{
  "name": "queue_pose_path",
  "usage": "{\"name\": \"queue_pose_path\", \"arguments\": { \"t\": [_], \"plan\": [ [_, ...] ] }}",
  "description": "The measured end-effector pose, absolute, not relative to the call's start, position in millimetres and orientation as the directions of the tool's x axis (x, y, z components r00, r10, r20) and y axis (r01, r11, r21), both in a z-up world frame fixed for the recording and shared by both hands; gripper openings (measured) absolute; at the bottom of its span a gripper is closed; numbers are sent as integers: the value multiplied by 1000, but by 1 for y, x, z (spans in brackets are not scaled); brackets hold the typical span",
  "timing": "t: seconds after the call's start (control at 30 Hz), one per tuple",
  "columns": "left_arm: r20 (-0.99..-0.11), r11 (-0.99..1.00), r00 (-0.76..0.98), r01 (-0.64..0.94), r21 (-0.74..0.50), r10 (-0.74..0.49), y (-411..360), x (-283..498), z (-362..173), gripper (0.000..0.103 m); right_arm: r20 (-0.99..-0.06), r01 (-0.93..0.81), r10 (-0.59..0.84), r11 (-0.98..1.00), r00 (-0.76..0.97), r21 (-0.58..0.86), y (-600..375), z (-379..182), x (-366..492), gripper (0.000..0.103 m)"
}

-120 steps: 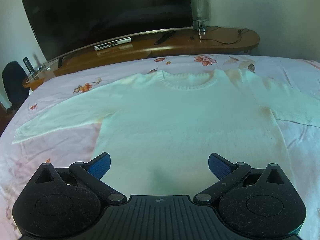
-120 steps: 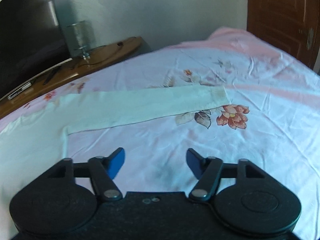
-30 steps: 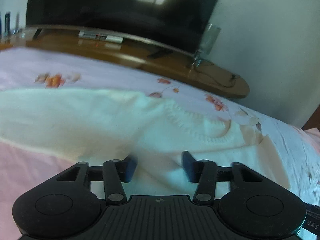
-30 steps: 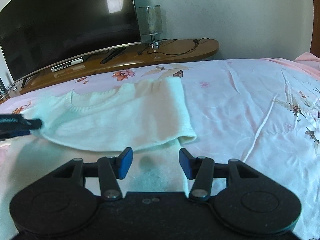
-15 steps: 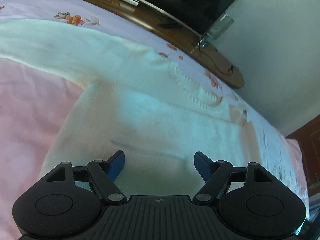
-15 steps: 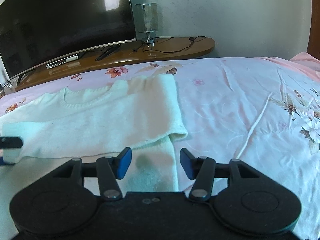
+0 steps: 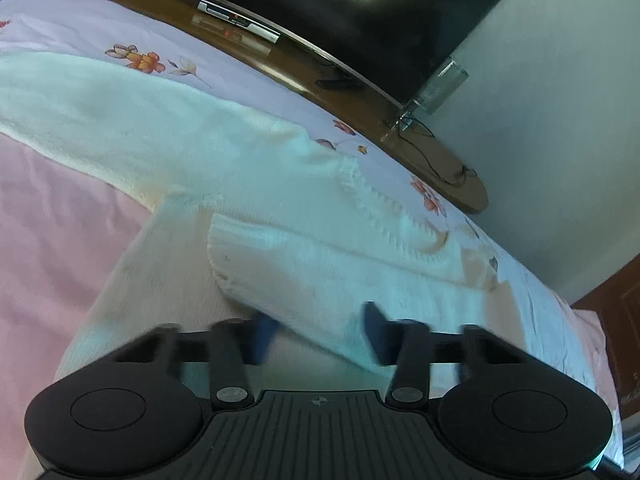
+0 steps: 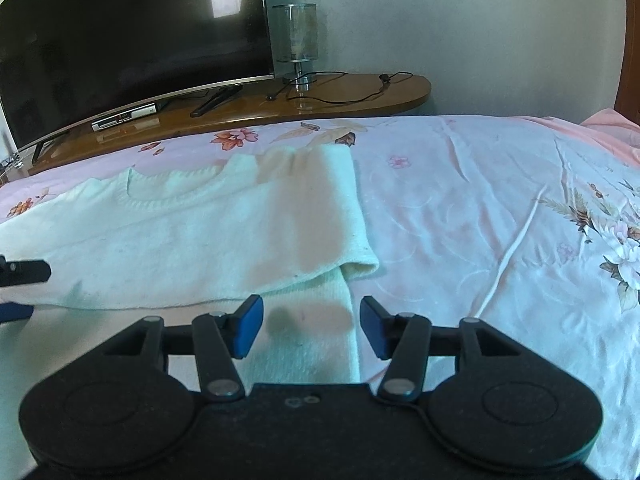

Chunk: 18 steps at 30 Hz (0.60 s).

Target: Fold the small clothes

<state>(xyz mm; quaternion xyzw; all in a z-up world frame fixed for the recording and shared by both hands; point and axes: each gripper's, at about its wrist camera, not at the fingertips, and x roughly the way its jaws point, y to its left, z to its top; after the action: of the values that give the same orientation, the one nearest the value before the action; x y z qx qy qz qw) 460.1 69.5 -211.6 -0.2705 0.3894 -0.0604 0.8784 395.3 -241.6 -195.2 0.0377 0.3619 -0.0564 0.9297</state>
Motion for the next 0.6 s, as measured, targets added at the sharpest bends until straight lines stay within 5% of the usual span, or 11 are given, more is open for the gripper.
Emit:
{"name": "queue_pose_path", "arguments": {
  "t": [0.07,0.13,0.4,0.6],
  "plan": [
    [-644,845,700,-109,-524,-310,72,465,-211,18,-676,133,-86,991,732,17,-241,-195,396,53],
    [-630,843,714,-104,-527,-305,76,470,-208,10,-676,134,-96,991,731,4,-241,-196,398,53],
    [-526,860,806,-42,-508,-271,92,500,-171,10,-683,160,-132,987,718,-23,-248,-202,411,47],
    [-611,863,713,-20,-505,-342,96,489,-178,11,-691,173,-126,985,712,-2,-253,-202,407,46]
  ]
}}
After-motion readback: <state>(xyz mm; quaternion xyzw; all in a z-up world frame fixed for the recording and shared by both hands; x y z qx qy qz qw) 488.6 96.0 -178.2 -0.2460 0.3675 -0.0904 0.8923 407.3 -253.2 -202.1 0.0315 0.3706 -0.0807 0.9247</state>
